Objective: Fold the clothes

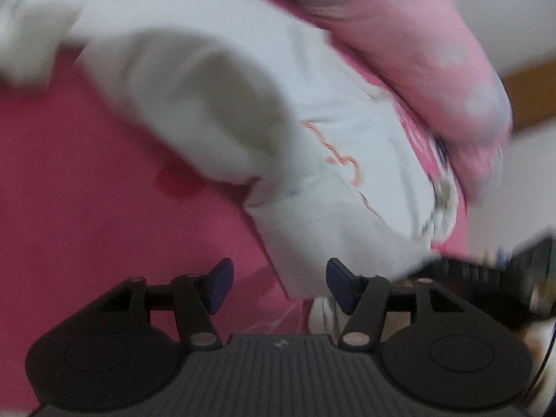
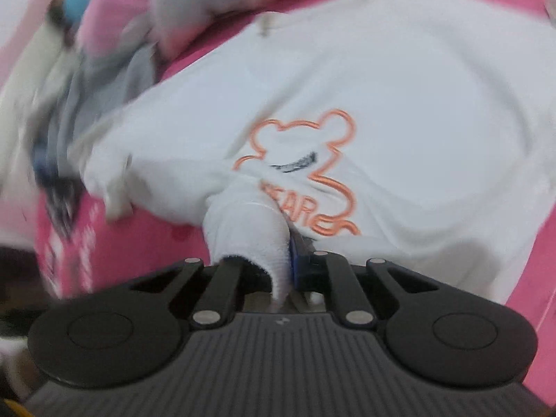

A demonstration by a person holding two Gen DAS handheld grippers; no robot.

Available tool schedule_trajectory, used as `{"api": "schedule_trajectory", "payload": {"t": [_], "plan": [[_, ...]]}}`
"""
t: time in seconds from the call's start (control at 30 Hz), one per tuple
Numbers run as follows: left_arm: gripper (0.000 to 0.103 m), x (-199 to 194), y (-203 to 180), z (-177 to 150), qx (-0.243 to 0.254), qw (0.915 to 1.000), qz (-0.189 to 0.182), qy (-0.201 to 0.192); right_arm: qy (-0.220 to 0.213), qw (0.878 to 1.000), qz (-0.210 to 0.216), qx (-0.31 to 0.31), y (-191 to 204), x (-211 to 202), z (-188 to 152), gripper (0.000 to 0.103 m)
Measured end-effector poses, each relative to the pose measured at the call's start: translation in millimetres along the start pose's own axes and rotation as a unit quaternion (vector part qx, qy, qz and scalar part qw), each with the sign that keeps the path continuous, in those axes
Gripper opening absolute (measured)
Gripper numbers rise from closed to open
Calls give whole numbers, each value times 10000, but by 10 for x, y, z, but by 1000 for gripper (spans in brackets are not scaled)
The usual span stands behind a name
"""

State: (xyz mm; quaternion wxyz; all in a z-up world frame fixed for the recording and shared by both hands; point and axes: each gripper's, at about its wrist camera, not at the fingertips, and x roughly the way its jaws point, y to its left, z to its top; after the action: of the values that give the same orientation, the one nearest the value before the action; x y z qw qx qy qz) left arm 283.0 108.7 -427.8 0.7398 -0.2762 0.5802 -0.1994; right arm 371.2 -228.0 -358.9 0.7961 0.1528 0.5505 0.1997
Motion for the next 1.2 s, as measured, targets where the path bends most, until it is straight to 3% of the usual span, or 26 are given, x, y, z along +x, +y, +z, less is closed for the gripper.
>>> {"api": "schedule_trajectory", "payload": {"t": [0.1, 0.6, 0.77, 0.83, 0.97, 1.2], "plan": [[59, 78, 83, 40, -294, 9995, -20, -108, 17, 9962, 288, 827, -249, -13, 50, 6], [56, 303, -163, 66, 104, 9957, 334, -863, -4, 9929, 696, 959, -406, 56, 25, 4], [35, 303, -223, 33, 0, 9943, 344, -1008, -23, 9930, 782, 889, -414, 47, 18, 4], [32, 298, -247, 22, 8, 9938, 350, -1057, -30, 9929, 816, 861, -417, 43, 15, 4], [12, 260, -282, -24, 63, 9917, 508, -1181, -45, 9928, 885, 805, -423, 35, 9, 4], [4, 90, -369, -115, 310, 9884, 692, -1314, -86, 9964, 796, 282, -280, -17, -19, 7]]}}
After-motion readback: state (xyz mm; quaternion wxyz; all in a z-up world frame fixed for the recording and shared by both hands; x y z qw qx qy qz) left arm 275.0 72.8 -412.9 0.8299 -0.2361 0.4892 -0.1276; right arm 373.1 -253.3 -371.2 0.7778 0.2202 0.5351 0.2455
